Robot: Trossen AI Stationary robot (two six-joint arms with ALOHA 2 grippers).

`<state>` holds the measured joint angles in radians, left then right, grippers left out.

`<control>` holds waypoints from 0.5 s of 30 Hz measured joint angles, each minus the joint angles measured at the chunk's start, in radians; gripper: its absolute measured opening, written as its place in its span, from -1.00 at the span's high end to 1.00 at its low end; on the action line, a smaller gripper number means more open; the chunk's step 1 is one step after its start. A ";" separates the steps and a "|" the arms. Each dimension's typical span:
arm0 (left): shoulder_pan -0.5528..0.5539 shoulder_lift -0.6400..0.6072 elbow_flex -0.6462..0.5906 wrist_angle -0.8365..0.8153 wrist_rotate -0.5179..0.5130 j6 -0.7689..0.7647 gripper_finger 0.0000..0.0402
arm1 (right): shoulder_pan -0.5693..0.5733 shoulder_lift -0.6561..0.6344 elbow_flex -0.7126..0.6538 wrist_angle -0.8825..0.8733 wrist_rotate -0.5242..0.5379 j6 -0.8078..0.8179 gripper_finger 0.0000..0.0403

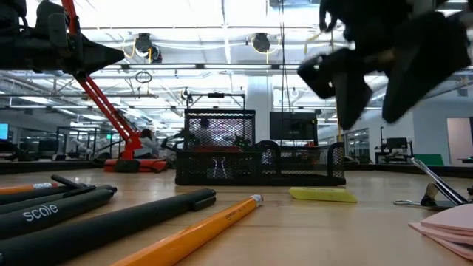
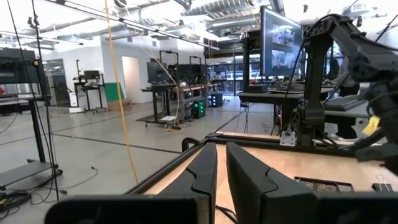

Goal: Pick and place office supplies into organizer
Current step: Put the black binder clip into the desk organizer

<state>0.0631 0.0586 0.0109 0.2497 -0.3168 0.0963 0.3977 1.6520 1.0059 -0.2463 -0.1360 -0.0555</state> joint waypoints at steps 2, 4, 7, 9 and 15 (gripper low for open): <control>0.000 0.000 0.000 -0.002 0.000 -0.001 0.80 | -0.001 0.001 -0.027 0.017 -0.001 0.027 0.19; 0.000 0.000 0.000 -0.003 0.000 -0.001 0.80 | -0.004 0.001 -0.058 0.050 -0.036 0.047 0.18; 0.000 0.000 0.000 -0.016 0.000 0.003 0.80 | -0.003 -0.002 -0.085 0.073 -0.106 0.076 0.16; 0.000 0.000 0.000 -0.018 0.000 0.003 0.80 | -0.002 -0.004 -0.093 0.083 -0.114 0.096 0.17; 0.000 0.000 0.000 -0.023 0.000 0.003 0.80 | 0.004 -0.004 -0.141 0.184 -0.128 0.121 0.21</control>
<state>0.0629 0.0587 0.0109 0.2272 -0.3168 0.0998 0.4015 1.6482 0.8653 -0.0620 -0.2642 0.0656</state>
